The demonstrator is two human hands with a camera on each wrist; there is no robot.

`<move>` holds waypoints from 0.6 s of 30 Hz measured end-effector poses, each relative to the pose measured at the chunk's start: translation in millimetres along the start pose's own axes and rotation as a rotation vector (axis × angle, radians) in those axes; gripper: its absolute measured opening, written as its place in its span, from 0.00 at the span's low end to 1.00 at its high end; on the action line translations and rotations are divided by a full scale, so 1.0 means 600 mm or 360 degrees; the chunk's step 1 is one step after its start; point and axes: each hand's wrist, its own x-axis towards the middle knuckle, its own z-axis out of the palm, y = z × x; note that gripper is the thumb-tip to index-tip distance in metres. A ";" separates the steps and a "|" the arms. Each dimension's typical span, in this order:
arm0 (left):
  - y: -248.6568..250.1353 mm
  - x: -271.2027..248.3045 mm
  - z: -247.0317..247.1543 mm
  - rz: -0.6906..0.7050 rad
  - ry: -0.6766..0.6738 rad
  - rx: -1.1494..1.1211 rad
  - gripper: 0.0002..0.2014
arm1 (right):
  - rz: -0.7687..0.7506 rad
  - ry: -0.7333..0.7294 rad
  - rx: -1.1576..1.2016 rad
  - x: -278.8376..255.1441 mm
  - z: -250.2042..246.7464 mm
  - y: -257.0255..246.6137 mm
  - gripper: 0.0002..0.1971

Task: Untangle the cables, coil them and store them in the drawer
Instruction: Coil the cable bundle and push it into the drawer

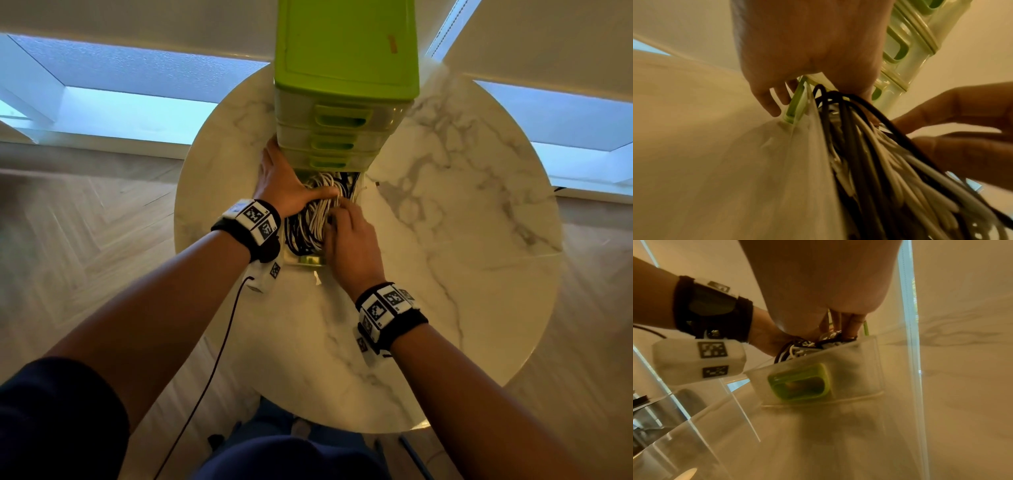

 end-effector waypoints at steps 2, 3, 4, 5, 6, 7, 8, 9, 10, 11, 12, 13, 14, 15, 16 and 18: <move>-0.003 0.002 0.003 -0.0003 0.0026 0.0001 0.76 | 0.0011 0.0141 0.0172 0.009 -0.013 0.012 0.11; -0.004 0.001 0.003 0.0005 0.0034 0.0003 0.76 | 0.0034 0.0207 0.0232 0.013 -0.019 0.015 0.10; -0.005 0.001 0.002 0.0015 0.0039 0.0007 0.76 | 0.0086 0.0265 0.0288 0.018 -0.024 0.018 0.09; -0.006 0.001 0.001 0.0023 0.0041 0.0009 0.75 | 0.0176 0.0308 0.0357 0.024 -0.026 0.021 0.10; -0.008 0.001 0.001 0.0026 0.0040 0.0011 0.75 | 0.0294 0.0331 0.0430 0.031 -0.029 0.023 0.13; -0.010 0.002 0.000 0.0028 0.0036 0.0015 0.75 | 0.0398 0.0340 0.0486 0.038 -0.029 0.028 0.17; -0.010 0.002 0.000 0.0032 0.0031 0.0024 0.75 | 0.0457 0.0343 0.0510 0.045 -0.029 0.031 0.20; -0.010 0.002 -0.001 0.0042 0.0027 0.0034 0.75 | 0.0460 0.0339 0.0499 0.051 -0.027 0.035 0.21; -0.010 0.002 -0.002 0.0052 0.0024 0.0038 0.75 | 0.0424 0.0323 0.0455 0.056 -0.024 0.036 0.21; -0.011 0.003 -0.002 0.0057 0.0019 0.0038 0.75 | 0.0376 0.0299 0.0378 0.059 -0.020 0.036 0.21; -0.011 0.003 -0.003 0.0056 0.0015 0.0036 0.74 | 0.0343 0.0259 0.0270 0.060 -0.018 0.034 0.22; -0.012 0.003 -0.004 0.0057 0.0015 0.0038 0.75 | 0.0322 0.0192 0.0159 0.059 -0.018 0.028 0.24; -0.013 0.004 -0.004 0.0058 0.0018 0.0040 0.75 | 0.0296 0.0096 0.0044 0.056 -0.018 0.023 0.26; -0.013 0.004 -0.004 0.0062 0.0024 0.0044 0.76 | 0.0261 -0.0006 -0.0066 0.052 -0.016 0.019 0.28; -0.013 0.004 -0.003 0.0062 0.0034 0.0050 0.76 | 0.0230 -0.0090 -0.0152 0.047 -0.016 0.016 0.31; -0.013 0.003 -0.001 0.0054 0.0058 0.0059 0.75 | 0.0194 -0.0175 -0.0231 0.044 -0.011 0.015 0.33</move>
